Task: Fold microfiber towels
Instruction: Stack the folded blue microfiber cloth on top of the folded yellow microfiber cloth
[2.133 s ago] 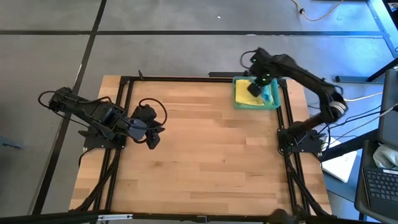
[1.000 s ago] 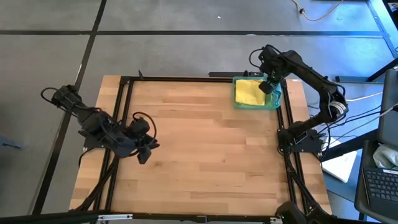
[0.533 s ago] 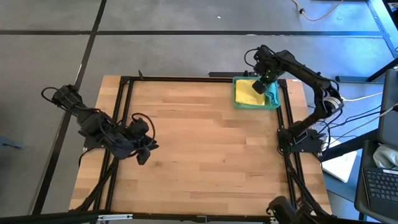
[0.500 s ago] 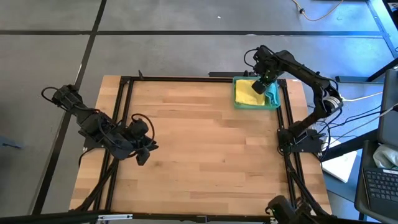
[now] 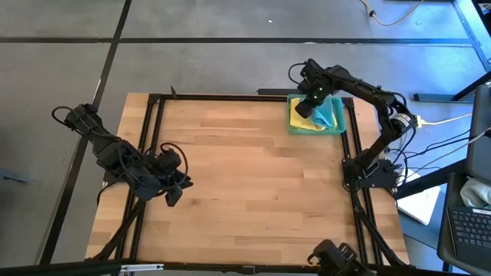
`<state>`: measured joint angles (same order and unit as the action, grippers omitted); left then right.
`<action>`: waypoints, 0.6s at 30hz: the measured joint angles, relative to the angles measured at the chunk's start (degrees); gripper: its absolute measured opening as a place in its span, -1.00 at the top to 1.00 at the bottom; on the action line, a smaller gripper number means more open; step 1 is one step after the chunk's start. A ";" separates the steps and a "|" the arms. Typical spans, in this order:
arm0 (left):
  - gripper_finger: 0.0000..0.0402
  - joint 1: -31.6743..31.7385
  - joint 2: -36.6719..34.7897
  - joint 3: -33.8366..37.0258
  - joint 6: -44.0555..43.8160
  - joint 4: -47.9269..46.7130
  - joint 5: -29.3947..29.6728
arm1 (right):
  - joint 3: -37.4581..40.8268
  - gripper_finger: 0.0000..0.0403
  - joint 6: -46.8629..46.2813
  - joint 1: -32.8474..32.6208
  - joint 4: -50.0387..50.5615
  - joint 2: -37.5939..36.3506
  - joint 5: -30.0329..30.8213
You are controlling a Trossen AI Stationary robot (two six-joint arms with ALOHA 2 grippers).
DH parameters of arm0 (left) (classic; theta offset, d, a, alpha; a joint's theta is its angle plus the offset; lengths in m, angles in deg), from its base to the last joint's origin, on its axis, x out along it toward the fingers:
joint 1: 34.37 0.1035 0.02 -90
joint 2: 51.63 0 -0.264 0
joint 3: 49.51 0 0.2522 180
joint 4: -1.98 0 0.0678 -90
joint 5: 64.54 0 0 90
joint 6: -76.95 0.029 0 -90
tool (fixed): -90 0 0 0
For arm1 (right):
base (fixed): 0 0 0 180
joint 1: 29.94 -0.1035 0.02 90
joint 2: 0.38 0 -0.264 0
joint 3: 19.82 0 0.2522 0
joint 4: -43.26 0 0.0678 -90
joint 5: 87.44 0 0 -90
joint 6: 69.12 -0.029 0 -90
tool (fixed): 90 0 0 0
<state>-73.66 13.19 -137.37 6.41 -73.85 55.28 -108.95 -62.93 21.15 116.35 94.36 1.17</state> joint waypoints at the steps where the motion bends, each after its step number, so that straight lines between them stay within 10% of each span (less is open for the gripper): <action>1: 0.51 -0.01 0.00 -0.02 -0.28 0.00 0.00 | 0.00 0.68 -0.02 -0.27 0.09 0.28 0.01; 18: 0.51 0.00 0.00 -0.02 -1.32 -0.02 0.92 | -6.89 -0.23 0.21 -0.68 3.76 0.35 0.35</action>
<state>-73.66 13.19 -137.39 5.09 -73.87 56.20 -115.84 -62.71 20.47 120.11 94.71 1.52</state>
